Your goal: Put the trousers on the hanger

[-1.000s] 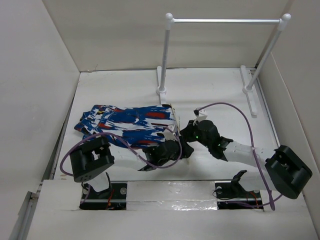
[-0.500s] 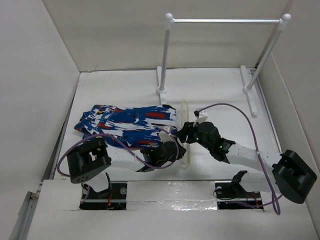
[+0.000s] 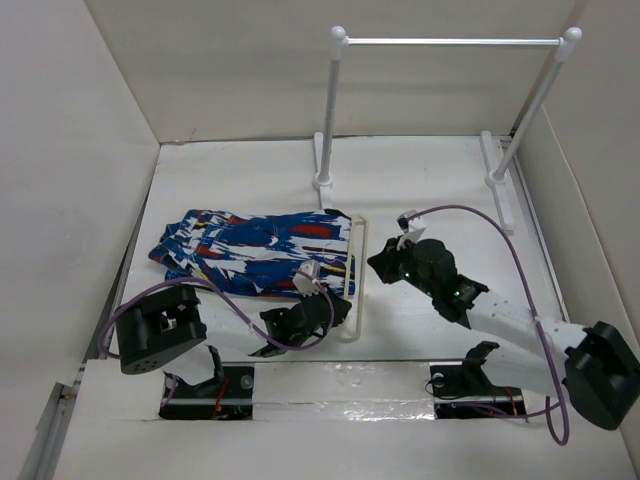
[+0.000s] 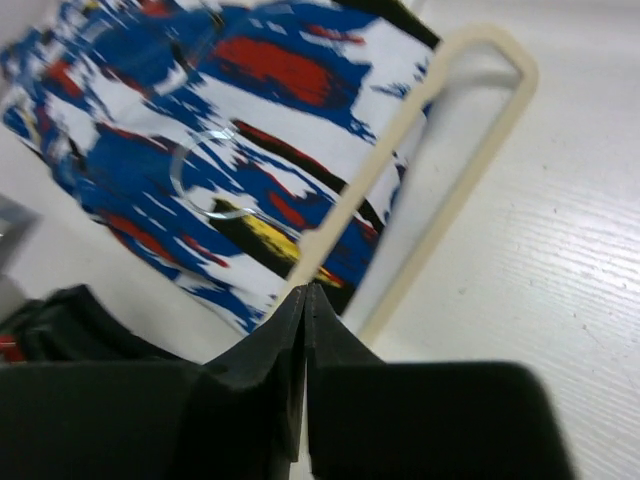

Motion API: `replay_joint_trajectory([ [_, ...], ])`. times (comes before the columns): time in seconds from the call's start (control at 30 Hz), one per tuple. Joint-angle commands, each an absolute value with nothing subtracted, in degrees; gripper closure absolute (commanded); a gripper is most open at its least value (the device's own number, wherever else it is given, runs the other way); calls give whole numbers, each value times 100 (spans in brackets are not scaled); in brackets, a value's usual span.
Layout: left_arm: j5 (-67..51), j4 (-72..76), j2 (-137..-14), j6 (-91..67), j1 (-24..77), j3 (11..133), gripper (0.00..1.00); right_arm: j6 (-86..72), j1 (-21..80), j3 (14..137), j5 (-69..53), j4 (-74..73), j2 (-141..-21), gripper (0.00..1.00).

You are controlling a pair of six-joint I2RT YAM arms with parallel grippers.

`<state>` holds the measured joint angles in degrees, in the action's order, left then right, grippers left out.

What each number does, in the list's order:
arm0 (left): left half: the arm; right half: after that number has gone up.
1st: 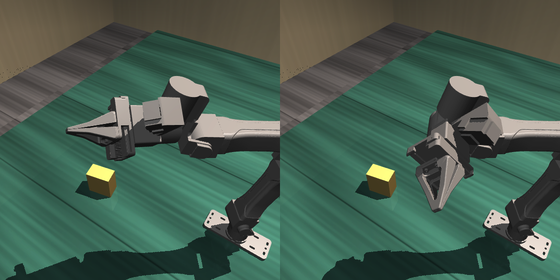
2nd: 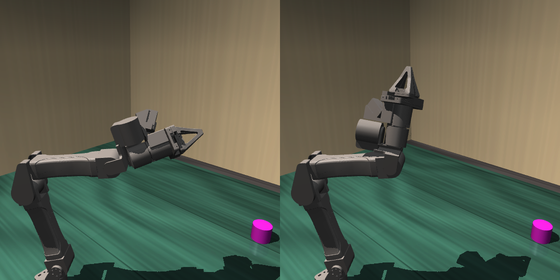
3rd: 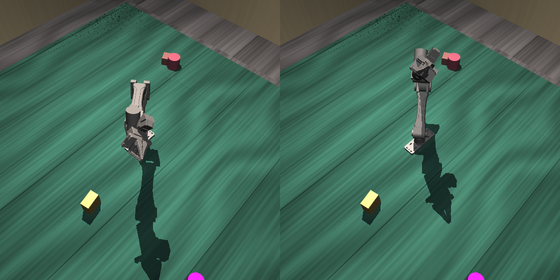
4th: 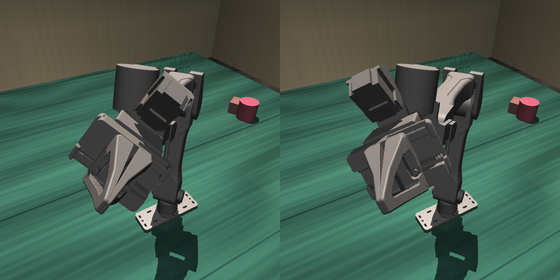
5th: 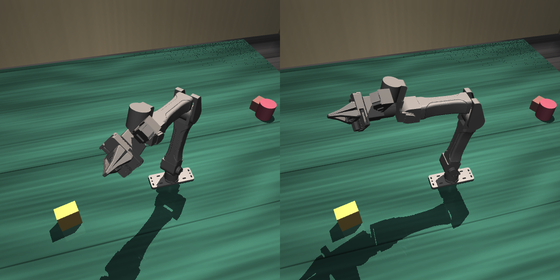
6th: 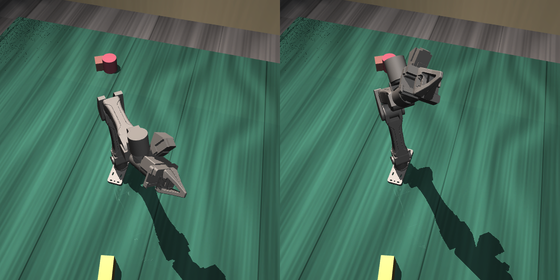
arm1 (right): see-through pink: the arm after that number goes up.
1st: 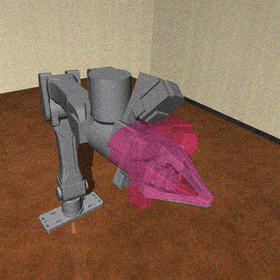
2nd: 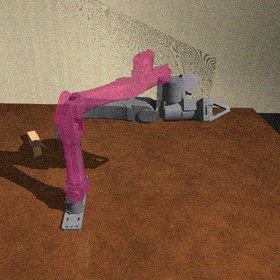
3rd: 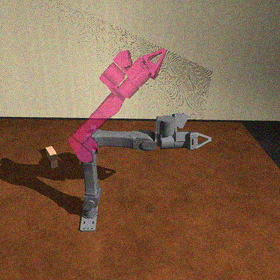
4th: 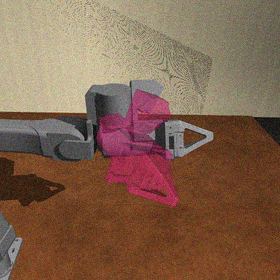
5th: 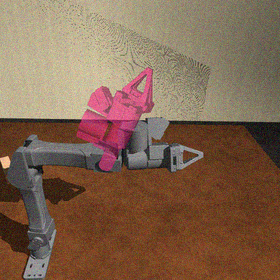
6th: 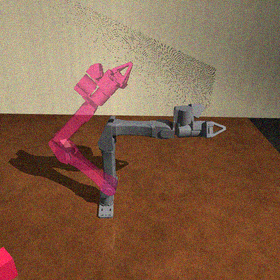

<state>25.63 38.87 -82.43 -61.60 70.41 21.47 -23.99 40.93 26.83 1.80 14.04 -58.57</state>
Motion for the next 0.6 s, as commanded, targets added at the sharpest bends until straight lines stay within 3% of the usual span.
replay_joint_trajectory([
  [0.0, 3049, 4463, -8007, -6091, 7066, 2004, 100, -2136, 3903, 2917, -367, 1643, -6432, 89],
  [0.17, 3480, 4640, -7945, -5968, 7066, 2013, 100, -2276, 3762, 2769, -676, 2407, -7074, 79],
  [0.37, 3270, 4702, -8182, -5906, 6935, 2109, 100, -2250, 3709, 3155, -1011, 2900, -8278, 68],
  [0.5, 3252, 4860, -8279, -5994, 6873, 2039, 100, -2312, 3709, 3418, -976, 3129, -8876, 56],
  [0.57, 3234, 4834, -8332, -5968, 6821, 2057, 100, -2338, 3709, 3507, -1028, 3260, -9156, 55],
])
